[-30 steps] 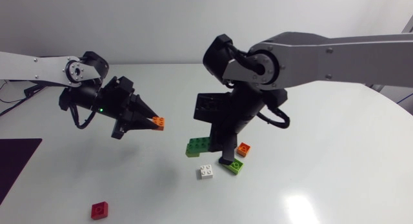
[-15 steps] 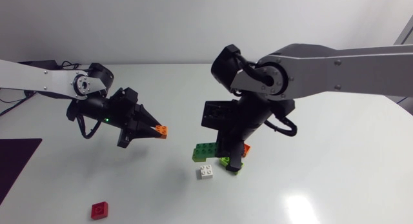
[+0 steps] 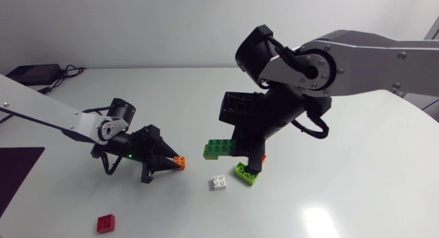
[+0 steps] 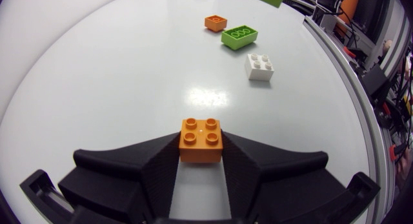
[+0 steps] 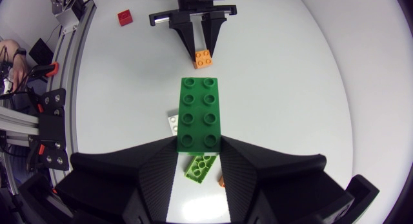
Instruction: Separate the duplo bricks
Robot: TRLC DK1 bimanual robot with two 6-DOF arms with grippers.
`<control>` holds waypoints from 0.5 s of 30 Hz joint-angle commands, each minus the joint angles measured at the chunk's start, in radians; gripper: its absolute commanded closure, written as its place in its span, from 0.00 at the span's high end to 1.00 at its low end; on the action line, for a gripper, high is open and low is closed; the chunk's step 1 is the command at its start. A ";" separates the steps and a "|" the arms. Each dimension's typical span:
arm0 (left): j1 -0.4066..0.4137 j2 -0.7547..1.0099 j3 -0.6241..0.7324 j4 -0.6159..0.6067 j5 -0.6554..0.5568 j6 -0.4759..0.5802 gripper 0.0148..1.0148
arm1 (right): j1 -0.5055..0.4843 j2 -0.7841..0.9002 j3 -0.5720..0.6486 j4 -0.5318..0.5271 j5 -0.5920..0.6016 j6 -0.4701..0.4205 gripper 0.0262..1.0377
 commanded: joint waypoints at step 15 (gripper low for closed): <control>0.004 -0.045 -0.071 0.076 0.006 -0.050 0.94 | 0.020 -0.057 0.007 0.031 -0.055 0.067 0.22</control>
